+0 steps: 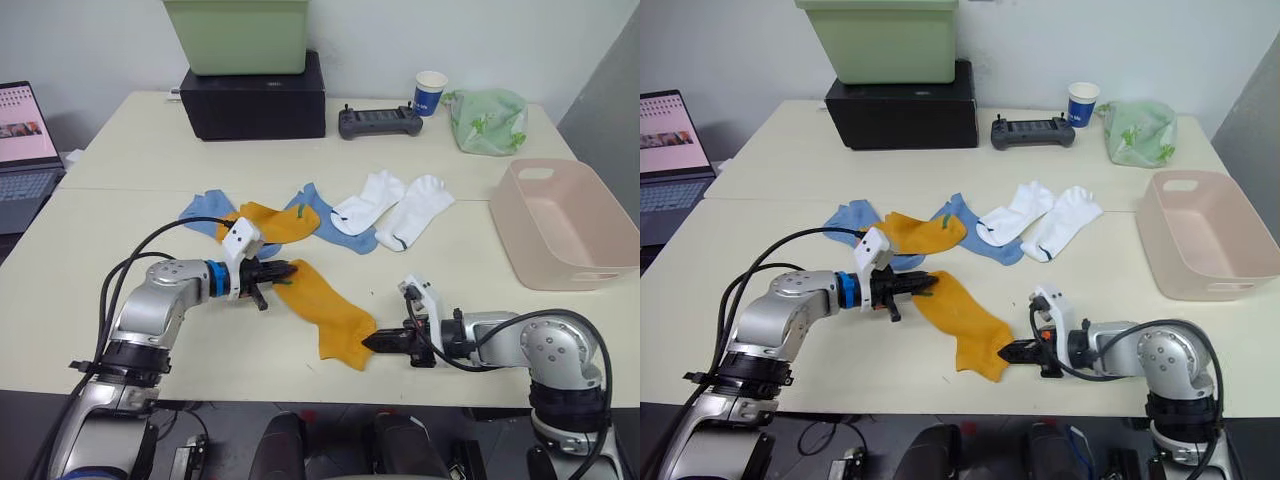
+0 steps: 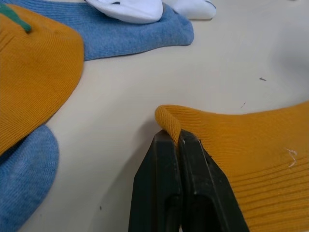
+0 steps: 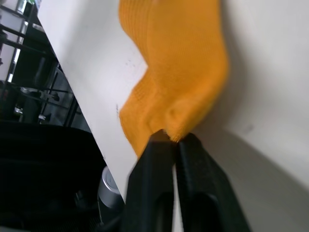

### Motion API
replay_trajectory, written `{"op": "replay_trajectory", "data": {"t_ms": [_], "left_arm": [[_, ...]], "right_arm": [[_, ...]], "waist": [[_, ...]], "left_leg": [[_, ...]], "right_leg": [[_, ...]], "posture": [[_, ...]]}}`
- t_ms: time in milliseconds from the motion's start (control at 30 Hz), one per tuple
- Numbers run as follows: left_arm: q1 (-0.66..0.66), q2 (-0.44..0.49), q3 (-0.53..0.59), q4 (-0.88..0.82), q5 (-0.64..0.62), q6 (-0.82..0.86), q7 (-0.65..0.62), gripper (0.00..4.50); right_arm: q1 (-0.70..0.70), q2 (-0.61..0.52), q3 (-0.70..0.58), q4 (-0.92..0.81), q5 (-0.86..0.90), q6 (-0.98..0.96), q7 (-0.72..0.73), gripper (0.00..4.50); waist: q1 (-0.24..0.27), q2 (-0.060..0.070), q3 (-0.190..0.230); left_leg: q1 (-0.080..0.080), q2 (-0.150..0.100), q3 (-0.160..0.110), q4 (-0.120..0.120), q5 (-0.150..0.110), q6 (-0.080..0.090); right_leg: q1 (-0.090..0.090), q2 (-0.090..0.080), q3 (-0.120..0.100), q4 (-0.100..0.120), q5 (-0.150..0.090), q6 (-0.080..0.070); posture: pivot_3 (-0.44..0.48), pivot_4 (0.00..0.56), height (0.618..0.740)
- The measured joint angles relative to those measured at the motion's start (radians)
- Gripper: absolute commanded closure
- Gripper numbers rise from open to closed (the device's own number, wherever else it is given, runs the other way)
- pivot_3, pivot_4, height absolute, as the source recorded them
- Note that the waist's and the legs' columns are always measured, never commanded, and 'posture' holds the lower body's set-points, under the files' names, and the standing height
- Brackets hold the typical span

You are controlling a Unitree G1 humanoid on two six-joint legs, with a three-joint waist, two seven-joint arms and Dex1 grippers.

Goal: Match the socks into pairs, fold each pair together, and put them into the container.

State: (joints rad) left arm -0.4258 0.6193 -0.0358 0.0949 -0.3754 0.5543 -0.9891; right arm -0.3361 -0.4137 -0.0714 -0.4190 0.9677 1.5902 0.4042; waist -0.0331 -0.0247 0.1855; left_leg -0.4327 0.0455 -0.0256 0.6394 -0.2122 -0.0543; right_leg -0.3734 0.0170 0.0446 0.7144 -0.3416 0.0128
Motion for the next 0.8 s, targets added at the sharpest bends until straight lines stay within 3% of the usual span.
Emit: {"op": "replay_trajectory", "data": {"t_ms": [133,267,400,533,800], "left_arm": [[0.112,-0.007,0.073,-0.14,-0.07,0.079,0.057,4.5],[0.274,-0.059,0.181,-0.389,-0.206,0.211,0.175,4.5],[0.495,-0.165,0.238,-0.648,-0.296,0.269,0.327,4.5],[0.637,-0.273,0.211,-0.722,-0.275,0.243,0.459,4.5],[0.658,-0.366,0.133,-0.695,-0.141,0.053,0.57,4.5]], "right_arm": [[-0.023,-0.138,0.035,0.0,0.007,-0.063,0.141,4.48],[-0.048,-0.402,0.146,-0.002,-0.024,-0.206,0.425,4.48],[-0.101,-0.551,0.287,0.061,-0.124,-0.375,0.68,4.48],[-0.229,-0.536,0.442,0.208,-0.256,-0.497,0.827,4.48],[-0.427,-0.355,0.654,0.567,-0.557,-0.782,0.972,4.48]], "waist": [[-0.001,0.0,0.0],[0.001,0.001,0.0],[-0.004,0.001,0.0],[-0.003,0.001,0.0],[0.003,0.001,0.0]], "left_leg": [[0.0,0.001,0.0,0.0,0.0,0.0],[0.0,0.0,-0.001,0.001,-0.001,0.001],[0.002,0.0,-0.001,0.001,-0.001,0.001],[0.003,0.001,-0.001,0.001,-0.001,0.001],[0.002,0.0,0.0,0.002,-0.001,0.001]], "right_leg": [[0.0,0.0,0.0,0.0,0.0,0.0],[0.001,-0.001,0.0,-0.002,0.0,0.0],[0.002,-0.001,0.002,-0.002,0.0,0.0],[0.003,0.0,0.0,-0.001,0.0,0.0],[0.003,-0.001,0.001,-0.002,0.0,0.0]], "posture": [[0.0,0.15,0.74],[0.0,0.15,0.74],[0.0,0.15,0.74],[0.0,0.15,0.74],[0.0,0.15,0.74]]}}
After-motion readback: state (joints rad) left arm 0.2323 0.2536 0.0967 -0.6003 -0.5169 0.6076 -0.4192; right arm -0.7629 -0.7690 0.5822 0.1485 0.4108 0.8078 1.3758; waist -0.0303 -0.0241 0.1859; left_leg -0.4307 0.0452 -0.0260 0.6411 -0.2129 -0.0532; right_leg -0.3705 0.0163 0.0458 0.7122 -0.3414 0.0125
